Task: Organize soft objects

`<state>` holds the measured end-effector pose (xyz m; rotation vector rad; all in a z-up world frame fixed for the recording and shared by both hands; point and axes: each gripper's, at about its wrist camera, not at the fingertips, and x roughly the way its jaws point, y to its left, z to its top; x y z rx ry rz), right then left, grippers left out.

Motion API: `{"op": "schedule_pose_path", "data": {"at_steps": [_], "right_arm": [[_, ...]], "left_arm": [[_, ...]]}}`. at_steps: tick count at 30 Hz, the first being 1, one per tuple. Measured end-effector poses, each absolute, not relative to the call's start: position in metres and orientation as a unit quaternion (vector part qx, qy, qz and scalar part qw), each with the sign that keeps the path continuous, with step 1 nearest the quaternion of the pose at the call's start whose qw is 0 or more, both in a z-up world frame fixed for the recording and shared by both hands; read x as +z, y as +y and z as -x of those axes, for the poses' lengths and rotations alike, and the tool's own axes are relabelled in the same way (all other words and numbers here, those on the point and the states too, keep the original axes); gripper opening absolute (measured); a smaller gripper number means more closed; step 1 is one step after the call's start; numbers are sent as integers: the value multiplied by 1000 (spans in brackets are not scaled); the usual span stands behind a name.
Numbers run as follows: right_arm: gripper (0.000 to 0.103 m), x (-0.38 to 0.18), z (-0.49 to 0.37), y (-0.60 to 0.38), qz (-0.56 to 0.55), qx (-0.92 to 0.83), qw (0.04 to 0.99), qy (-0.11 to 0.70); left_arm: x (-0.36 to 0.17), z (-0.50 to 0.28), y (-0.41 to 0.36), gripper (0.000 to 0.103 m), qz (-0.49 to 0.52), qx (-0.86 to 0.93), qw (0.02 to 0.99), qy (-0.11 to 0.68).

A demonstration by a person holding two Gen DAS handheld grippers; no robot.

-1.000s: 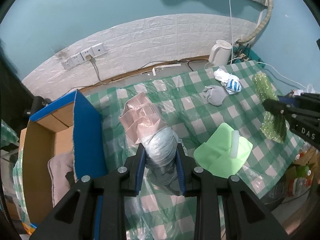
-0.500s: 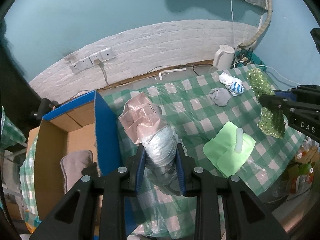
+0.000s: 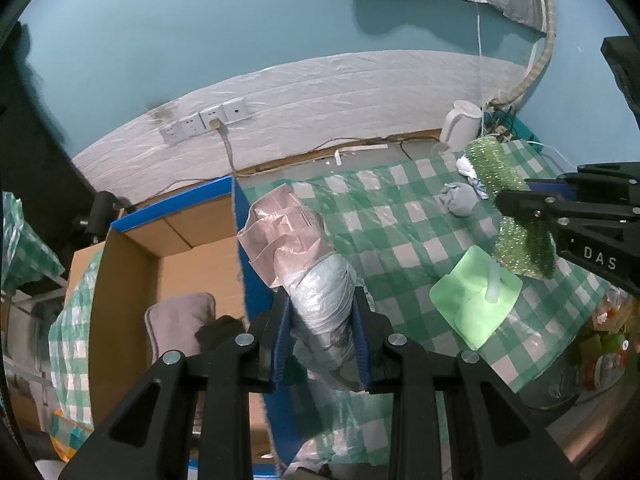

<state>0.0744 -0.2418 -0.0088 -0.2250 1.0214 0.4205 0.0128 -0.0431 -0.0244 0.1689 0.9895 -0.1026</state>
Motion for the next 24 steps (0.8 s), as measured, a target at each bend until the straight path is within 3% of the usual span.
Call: {"op": "schedule_pose_path", "data": {"at_steps": [24], "right_arm": [[12, -6, -75, -128, 148, 274, 822, 477]], "left_arm": [[-19, 3, 38, 29, -35, -1, 883, 469]]}}
